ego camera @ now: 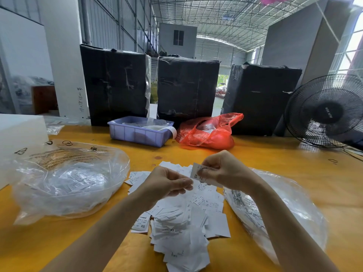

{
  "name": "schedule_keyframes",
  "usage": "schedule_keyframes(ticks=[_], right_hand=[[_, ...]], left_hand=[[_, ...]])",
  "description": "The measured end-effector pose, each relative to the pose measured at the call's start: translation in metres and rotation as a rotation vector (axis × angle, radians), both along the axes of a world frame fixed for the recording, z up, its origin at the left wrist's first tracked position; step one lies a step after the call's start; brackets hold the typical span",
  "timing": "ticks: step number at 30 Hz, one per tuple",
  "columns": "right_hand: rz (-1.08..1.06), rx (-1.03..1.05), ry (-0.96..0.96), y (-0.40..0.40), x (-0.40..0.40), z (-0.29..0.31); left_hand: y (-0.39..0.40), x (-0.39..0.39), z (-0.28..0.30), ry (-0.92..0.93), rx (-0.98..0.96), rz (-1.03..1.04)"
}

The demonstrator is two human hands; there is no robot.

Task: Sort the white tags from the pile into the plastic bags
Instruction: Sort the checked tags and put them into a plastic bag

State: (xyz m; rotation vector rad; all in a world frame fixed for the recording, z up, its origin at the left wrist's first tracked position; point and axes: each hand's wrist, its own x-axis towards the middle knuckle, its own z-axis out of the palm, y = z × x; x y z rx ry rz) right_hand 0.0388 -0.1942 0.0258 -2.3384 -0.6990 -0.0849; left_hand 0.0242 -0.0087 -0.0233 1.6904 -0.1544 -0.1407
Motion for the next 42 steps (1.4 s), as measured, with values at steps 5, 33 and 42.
schedule_keyframes(ticks=[5, 33, 42], right_hand=[[-0.012, -0.088, -0.022, 0.002, 0.001, -0.004], [-0.104, 0.142, 0.036, 0.003, 0.004, -0.008], [-0.029, 0.095, -0.016, 0.016, 0.001, -0.015]], left_hand=[[0.0, -0.001, 0.0, -0.012, 0.024, -0.016], [-0.008, -0.001, 0.0, -0.114, -0.108, 0.156], [-0.011, -0.003, -0.001, -0.02, -0.164, 0.119]])
